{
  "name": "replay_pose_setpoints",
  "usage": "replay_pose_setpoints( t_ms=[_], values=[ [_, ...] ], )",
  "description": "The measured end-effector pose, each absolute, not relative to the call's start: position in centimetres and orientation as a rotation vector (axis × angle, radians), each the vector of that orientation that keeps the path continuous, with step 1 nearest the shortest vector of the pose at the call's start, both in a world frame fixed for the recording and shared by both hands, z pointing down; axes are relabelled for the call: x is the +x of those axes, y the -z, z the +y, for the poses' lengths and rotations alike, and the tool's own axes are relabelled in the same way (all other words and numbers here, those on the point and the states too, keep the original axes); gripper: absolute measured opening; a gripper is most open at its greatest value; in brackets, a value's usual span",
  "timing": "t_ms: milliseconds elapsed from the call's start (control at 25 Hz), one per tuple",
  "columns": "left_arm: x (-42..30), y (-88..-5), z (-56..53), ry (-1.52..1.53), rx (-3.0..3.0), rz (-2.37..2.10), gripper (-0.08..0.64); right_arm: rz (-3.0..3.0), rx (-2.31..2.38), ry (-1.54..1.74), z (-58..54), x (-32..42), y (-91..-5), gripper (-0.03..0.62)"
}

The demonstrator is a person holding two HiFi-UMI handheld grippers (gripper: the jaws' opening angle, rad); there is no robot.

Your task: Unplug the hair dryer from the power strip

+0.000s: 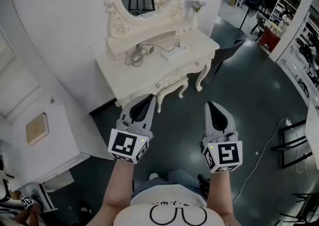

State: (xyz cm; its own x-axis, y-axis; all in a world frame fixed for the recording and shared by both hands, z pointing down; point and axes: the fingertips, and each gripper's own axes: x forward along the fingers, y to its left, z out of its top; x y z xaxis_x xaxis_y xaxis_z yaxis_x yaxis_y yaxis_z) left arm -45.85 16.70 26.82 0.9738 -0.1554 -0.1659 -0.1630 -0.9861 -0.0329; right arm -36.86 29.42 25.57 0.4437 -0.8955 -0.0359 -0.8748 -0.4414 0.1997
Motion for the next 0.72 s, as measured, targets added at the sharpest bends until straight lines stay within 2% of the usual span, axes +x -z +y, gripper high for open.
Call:
replay_pose_setpoints(
  t_ms=[400,720],
  values=[
    [-41.3,-27.8,14.2,-0.281,-3.081,0.226,0.000,-1.595,2.562,0.195,27.4,-32.5,-26.9,-0.003],
    [-30.5,-30.0,10.6,-0.201,-3.124,0.221,0.000,-1.664,2.532,0.162,22.4,-21.5,-29.0,-0.003]
  ],
)
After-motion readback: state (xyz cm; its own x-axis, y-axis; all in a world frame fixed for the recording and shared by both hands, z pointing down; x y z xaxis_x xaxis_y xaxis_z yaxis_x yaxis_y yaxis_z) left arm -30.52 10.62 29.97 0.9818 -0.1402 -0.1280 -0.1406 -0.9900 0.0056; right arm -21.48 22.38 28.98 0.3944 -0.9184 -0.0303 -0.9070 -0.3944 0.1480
